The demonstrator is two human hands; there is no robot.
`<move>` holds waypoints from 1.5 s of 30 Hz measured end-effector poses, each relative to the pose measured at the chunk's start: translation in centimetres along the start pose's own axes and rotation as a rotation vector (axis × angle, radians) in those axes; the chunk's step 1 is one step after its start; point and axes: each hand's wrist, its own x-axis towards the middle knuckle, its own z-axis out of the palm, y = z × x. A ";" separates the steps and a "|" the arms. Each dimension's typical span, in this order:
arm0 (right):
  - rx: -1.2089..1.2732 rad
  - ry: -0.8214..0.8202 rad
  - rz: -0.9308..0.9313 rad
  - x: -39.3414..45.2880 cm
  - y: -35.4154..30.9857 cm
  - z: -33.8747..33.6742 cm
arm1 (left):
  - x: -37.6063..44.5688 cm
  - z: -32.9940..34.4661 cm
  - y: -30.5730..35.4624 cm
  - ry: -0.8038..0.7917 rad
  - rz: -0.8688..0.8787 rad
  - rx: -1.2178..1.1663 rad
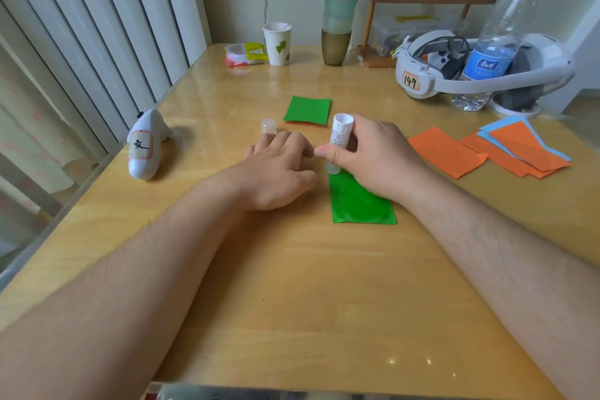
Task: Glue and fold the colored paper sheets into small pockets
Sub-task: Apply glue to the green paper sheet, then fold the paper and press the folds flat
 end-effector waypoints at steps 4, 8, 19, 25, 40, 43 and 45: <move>-0.050 0.022 -0.002 0.0 0.1 0.1 | 0.1 0.1 0.2 0.014 -0.011 -0.014; -0.047 0.113 -0.032 -0.1 0.7 0.3 | 0.1 0.1 0.4 0.046 -0.024 -0.053; 0.977 0.260 0.190 0.2 0.8 -1.1 | 0.8 0.4 2.1 0.348 0.016 -0.506; 0.992 0.118 0.138 -0.1 1.1 -0.1 | 0.9 0.5 3.9 0.329 0.071 -0.986; 0.219 0.141 -0.012 -0.7 2.0 0.4 | 1.0 -1.6 0.2 0.707 -0.035 -0.331; 0.220 0.145 0.009 -0.9 2.7 0.2 | 0.8 -2.7 -1.6 0.744 -0.160 -0.274; 0.213 0.136 0.014 -1.1 2.7 0.3 | 0.8 -2.9 -2.5 0.717 -0.230 -0.264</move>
